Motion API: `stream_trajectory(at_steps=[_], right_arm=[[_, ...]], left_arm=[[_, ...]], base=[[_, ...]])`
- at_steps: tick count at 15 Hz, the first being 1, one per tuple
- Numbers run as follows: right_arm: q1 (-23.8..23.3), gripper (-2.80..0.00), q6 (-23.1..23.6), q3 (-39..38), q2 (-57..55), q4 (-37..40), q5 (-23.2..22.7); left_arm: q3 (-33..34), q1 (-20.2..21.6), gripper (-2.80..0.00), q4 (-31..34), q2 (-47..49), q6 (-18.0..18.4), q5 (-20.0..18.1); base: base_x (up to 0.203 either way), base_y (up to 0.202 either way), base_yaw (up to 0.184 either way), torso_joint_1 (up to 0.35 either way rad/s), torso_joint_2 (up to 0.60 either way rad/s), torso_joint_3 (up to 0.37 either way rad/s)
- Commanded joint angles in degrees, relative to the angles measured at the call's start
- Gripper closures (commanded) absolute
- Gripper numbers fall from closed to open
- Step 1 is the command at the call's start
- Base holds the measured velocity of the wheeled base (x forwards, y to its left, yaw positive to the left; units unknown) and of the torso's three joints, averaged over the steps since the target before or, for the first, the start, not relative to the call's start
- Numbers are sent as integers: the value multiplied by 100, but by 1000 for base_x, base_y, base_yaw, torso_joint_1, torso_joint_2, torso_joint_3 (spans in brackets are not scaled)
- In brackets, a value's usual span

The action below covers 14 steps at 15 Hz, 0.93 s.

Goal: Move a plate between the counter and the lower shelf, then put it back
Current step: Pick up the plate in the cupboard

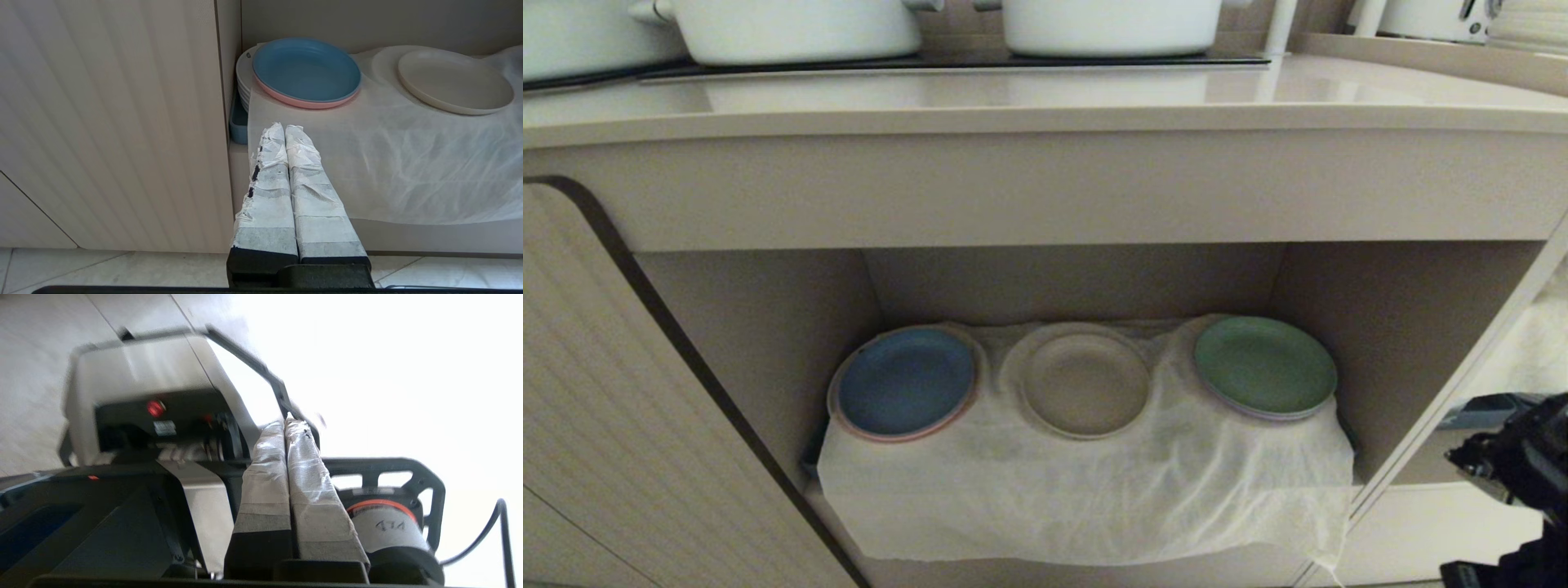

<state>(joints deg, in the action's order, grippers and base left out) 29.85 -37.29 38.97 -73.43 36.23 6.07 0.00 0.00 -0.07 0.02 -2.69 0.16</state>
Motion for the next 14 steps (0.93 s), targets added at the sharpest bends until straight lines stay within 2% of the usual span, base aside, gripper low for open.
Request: stream_trajectory(at_steps=[1,3,5,8,10,12,14], right_arm=[[-78,0,94,29,650,0,23],[-598,0,816,101,920,-106,-57],[-1392,0,1881,121,1100,-415,-332],[-2538,0,3641,-158,1701,-1551,-1189],[-2860,0,4021,-944,2176,-2556,-1354],[-2934,0,4138,-1968,2726,-3720,-1392],[-2933,0,4177,-3194,3259,-5350,-1416]], left_arm=[[0,0,0,-1,-2,-3,2],[0,0,0,-1,-2,-3,2],[0,0,0,-1,-2,-3,2],[0,0,0,-1,-2,-3,2],[0,0,0,-1,-2,-3,2],[0,0,0,-1,-2,-3,2],[0,0,0,-1,-2,-3,2]], base=[[0,0,0,0,0,0],[0,0,0,0,0,0],[0,0,0,0,0,0],[0,0,0,0,0,0],[0,0,0,0,0,0],[0,0,0,0,0,0],[0,0,0,0,0,0]])
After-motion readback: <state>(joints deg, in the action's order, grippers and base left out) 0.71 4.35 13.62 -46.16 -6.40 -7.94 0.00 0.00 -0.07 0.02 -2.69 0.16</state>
